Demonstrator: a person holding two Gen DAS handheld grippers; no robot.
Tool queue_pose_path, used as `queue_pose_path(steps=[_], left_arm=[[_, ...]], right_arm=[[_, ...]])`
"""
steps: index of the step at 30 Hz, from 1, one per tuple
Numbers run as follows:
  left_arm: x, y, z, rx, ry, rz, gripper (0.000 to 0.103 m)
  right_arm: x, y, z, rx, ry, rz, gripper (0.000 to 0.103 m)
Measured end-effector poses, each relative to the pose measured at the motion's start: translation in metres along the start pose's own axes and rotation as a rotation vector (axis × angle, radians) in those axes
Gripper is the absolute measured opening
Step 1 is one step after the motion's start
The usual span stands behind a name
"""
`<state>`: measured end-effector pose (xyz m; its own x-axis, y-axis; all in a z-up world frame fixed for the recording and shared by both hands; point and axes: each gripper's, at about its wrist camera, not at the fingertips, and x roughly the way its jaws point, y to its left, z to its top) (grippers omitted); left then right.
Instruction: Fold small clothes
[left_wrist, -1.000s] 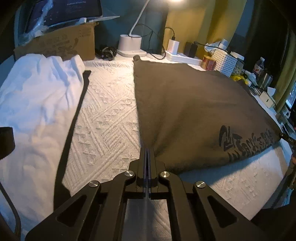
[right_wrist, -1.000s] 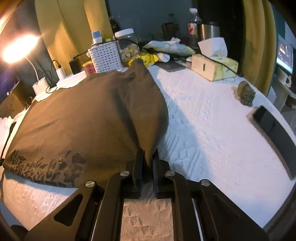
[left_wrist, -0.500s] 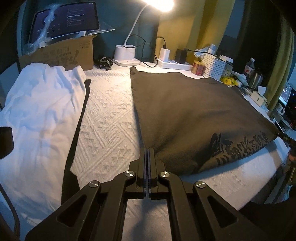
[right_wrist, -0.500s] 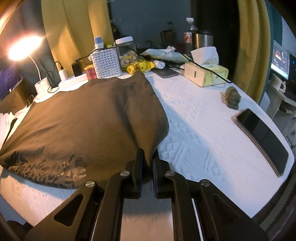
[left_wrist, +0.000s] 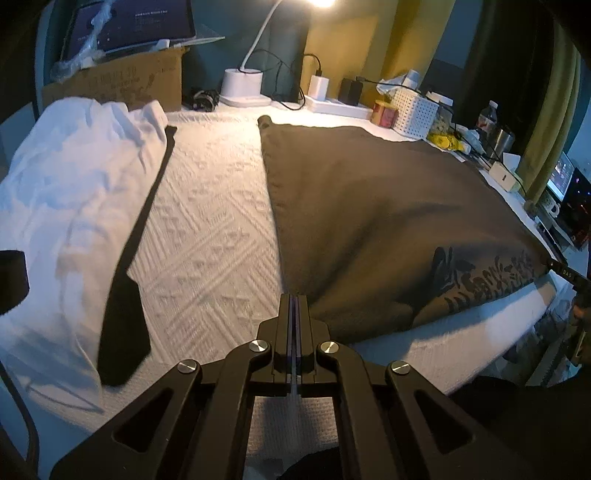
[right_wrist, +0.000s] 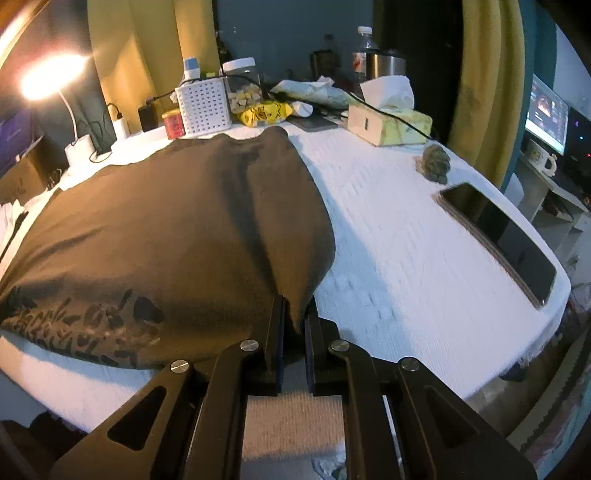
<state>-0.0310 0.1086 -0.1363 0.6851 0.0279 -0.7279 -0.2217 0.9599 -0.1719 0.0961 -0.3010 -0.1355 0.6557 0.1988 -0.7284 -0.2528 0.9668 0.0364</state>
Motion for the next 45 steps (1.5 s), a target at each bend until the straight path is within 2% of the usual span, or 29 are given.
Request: queue_pose_path(steps=[8,13,16,18,20,21,22,23,28,34,36,40,42,45], left_arm=[[0.003,0.003,-0.002,0.013,0.018,-0.018,0.0],[0.002,-0.004,0.002,0.068,0.027,0.026,0.0],[0.002,-0.003,0.009,0.059,0.029,0.049,0.001],[0.002,-0.003,0.013,0.066,0.024,0.078,0.003],[0.001,-0.003,0.019,0.072,0.014,0.102,0.024],[0.0,-0.002,0.022,0.067,0.001,0.104,0.052],[-0.002,-0.001,0.025,0.056,-0.015,0.096,0.075],[-0.004,-0.001,0.029,0.041,-0.036,0.084,0.079],[-0.009,-0.004,0.052,0.012,-0.1,0.063,0.081],[-0.001,-0.013,0.07,0.016,-0.131,0.032,0.081],[0.001,-0.014,0.074,0.002,-0.141,0.022,0.081],[0.009,-0.015,0.08,0.0,-0.141,0.017,0.083],[0.016,-0.014,0.082,0.003,-0.129,0.016,0.084],[0.024,-0.012,0.085,0.009,-0.109,0.004,0.084]], right_arm=[[0.001,0.004,0.0,0.003,0.0,-0.026,0.01],[0.001,0.003,-0.001,0.039,-0.011,-0.037,0.01],[0.002,-0.003,0.003,0.079,-0.001,-0.032,0.026],[0.0,-0.008,0.005,0.114,-0.001,-0.019,0.052],[-0.005,-0.011,0.008,0.138,-0.012,-0.016,0.058],[-0.007,-0.011,0.009,0.143,-0.014,-0.019,0.058],[-0.008,-0.012,0.01,0.147,-0.014,-0.02,0.058],[-0.01,-0.012,0.011,0.154,-0.013,-0.017,0.058],[-0.016,-0.01,0.015,0.201,-0.001,0.016,0.059],[-0.008,-0.002,0.004,0.281,0.021,0.053,0.061],[-0.007,0.001,0.001,0.305,0.026,0.043,0.069],[-0.008,0.009,-0.004,0.33,0.044,0.023,0.07],[-0.008,0.013,-0.004,0.337,0.049,0.016,0.077],[-0.004,0.02,0.0,0.345,0.06,0.009,0.081]])
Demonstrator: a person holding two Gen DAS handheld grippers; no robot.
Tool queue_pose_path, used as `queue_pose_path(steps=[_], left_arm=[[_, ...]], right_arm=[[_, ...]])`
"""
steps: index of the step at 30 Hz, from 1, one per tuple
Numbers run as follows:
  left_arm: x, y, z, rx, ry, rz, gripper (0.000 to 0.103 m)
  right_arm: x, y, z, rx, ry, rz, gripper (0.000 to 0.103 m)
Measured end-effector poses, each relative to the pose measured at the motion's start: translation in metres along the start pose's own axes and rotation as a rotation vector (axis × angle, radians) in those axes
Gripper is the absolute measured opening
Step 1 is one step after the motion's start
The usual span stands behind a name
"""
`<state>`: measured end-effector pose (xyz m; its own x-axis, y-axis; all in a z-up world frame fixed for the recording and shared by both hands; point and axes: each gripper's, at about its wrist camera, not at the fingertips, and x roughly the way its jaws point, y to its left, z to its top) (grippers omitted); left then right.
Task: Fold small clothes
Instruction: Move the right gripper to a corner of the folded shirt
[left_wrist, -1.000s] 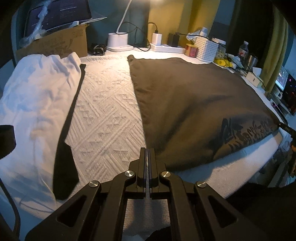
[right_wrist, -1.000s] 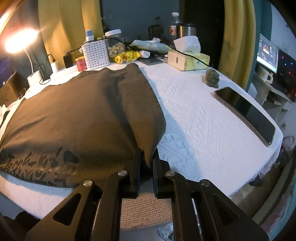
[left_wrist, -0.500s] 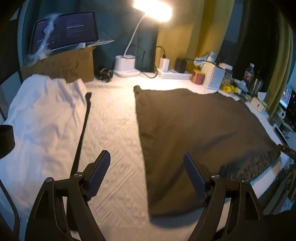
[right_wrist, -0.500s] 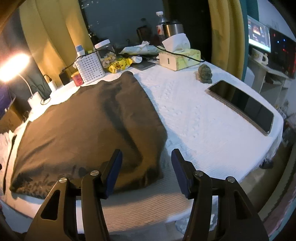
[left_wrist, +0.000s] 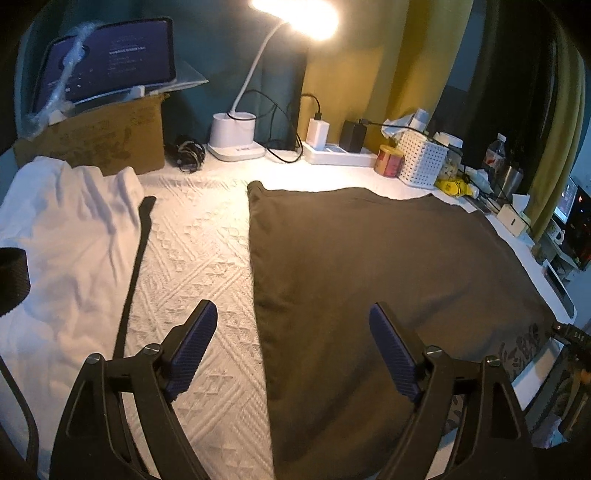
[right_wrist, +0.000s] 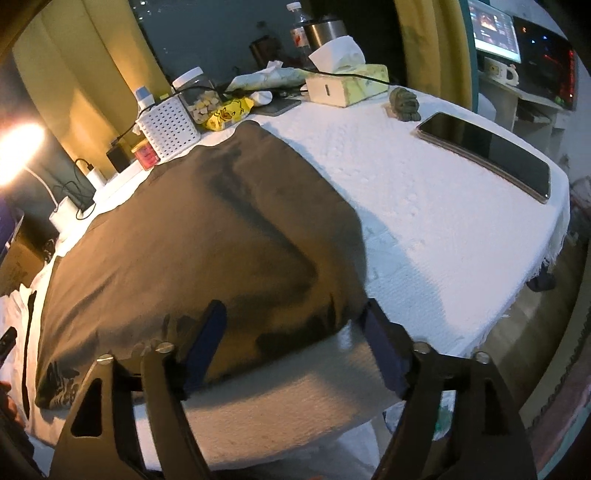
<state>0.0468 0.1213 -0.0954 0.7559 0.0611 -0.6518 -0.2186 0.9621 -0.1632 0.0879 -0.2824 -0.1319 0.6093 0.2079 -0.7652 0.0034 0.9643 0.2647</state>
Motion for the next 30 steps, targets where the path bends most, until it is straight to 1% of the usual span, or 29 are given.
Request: queue_pose_path(steps=[9,12,19,30], left_arm=[[0.016,0.006,0.015,0.012,0.023,-0.003,0.084],[0.022,0.007,0.02,0.013,0.032,0.004,0.084],[0.034,0.01,0.03,0.01,0.055,0.025,0.084],[0.046,0.001,0.052,0.024,0.049,0.025,0.084]], right_arm=[[0.02,0.019,0.016,0.0,0.015,0.064,0.081],[0.029,0.025,0.024,-0.004,0.005,0.087,0.081],[0.051,0.038,0.043,-0.019,-0.019,0.103,0.081],[0.085,0.049,0.081,-0.056,0.023,0.137,0.081]])
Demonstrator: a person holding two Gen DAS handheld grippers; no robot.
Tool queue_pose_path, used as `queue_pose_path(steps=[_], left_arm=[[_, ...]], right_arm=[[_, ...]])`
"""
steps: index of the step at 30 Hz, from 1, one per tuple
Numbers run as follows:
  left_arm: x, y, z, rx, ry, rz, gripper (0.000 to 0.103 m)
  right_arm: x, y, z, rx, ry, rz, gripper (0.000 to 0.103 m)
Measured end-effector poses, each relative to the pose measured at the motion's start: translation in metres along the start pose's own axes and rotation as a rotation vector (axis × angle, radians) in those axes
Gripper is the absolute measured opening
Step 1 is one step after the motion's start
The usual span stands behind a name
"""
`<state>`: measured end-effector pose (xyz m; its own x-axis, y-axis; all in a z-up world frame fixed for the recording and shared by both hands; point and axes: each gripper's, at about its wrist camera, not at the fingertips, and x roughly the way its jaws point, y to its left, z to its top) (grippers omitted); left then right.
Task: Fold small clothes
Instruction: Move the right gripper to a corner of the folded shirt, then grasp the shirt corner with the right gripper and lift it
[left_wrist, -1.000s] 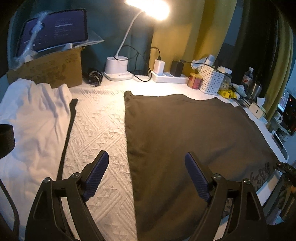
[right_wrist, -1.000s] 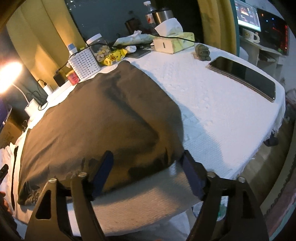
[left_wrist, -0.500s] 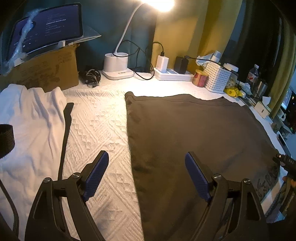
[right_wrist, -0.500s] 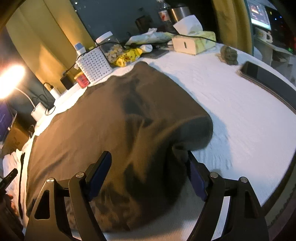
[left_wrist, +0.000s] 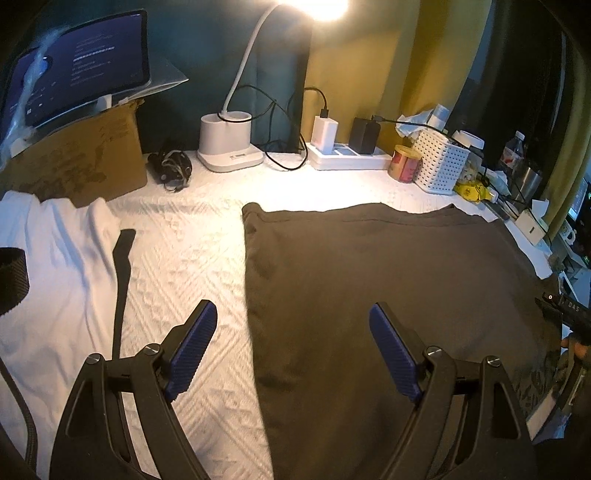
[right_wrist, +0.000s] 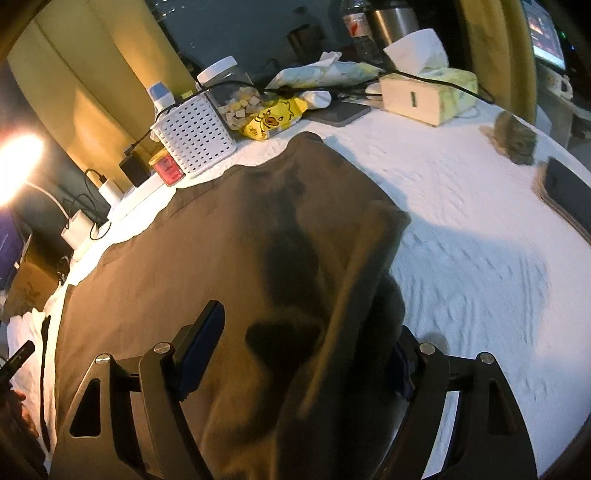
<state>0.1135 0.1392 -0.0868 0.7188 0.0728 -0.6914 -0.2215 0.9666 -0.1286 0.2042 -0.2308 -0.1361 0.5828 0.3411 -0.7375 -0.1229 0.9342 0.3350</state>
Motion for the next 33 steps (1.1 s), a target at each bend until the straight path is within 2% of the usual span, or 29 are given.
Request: queue_pose_path(steps=[2,6,7,9,12,15,24,33], left_arm=[[0.003,-0.001,0.005,0.004,0.002,0.002,0.084],[0.009,-0.002,0.011,0.007,0.013,0.006,0.084],[0.012,-0.002,0.012,0.008,0.017,0.006,0.084],[0.015,-0.002,0.013,0.012,0.026,0.007,0.084],[0.02,-0.003,0.013,0.017,0.039,0.01,0.084],[0.021,-0.003,0.014,0.017,0.041,0.007,0.084],[0.02,0.001,0.014,0.025,0.034,-0.003,0.084],[0.007,0.016,0.013,0.016,-0.008,-0.024,0.084]], right_arm=[[0.005,0.003,0.004,-0.012,0.003,-0.003,0.081],[0.013,0.008,0.011,-0.043,0.007,-0.005,0.073],[0.016,0.01,0.014,-0.055,0.011,-0.005,0.069],[0.021,0.014,0.016,-0.083,0.015,-0.015,0.052],[0.029,0.024,0.018,-0.177,0.02,-0.037,0.037],[0.034,0.027,0.021,-0.205,0.032,-0.001,0.022],[0.026,0.034,0.03,-0.201,0.006,0.054,0.017],[0.007,0.086,0.042,-0.305,-0.047,0.075,0.016]])
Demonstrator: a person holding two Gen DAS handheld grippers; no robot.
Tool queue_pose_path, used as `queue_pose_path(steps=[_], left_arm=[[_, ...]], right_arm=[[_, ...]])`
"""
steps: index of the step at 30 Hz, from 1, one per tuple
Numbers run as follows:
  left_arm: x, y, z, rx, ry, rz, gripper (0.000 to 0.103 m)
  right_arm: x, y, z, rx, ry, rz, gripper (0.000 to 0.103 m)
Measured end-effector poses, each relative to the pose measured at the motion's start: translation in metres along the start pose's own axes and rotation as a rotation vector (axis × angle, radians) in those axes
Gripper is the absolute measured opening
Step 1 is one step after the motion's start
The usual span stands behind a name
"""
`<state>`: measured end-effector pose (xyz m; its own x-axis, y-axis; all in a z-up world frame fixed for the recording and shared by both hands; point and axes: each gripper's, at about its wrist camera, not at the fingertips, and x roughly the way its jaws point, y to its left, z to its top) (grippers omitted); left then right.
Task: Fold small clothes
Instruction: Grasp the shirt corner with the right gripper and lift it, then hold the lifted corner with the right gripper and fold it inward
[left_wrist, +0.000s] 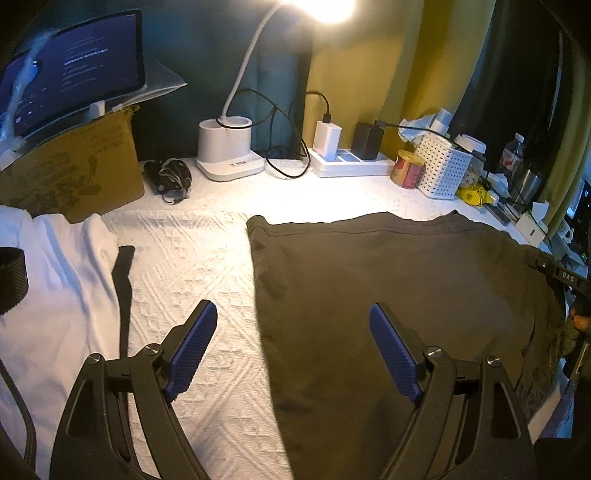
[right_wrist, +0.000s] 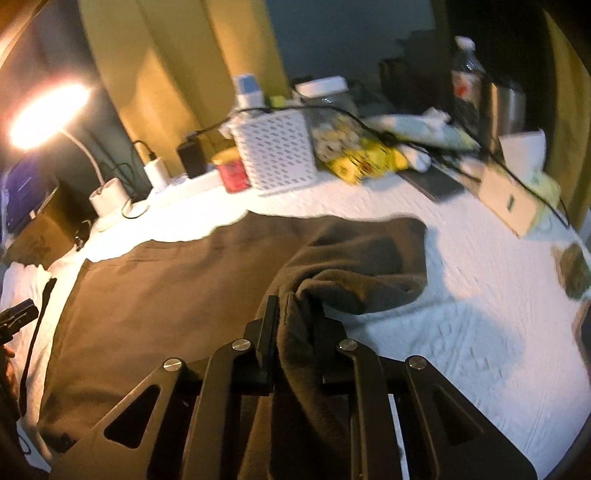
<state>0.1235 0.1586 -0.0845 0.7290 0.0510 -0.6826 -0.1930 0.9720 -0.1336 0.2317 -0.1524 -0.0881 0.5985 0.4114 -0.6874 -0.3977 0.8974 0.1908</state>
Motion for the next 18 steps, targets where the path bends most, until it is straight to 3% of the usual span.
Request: queue_pose_path(steps=[18], left_arm=[[-0.021,0.034,-0.017,-0.038,-0.037,-0.021,0.084]], right_arm=[[0.007,0.121,0.003,-0.225,0.039,0.098,0.016]])
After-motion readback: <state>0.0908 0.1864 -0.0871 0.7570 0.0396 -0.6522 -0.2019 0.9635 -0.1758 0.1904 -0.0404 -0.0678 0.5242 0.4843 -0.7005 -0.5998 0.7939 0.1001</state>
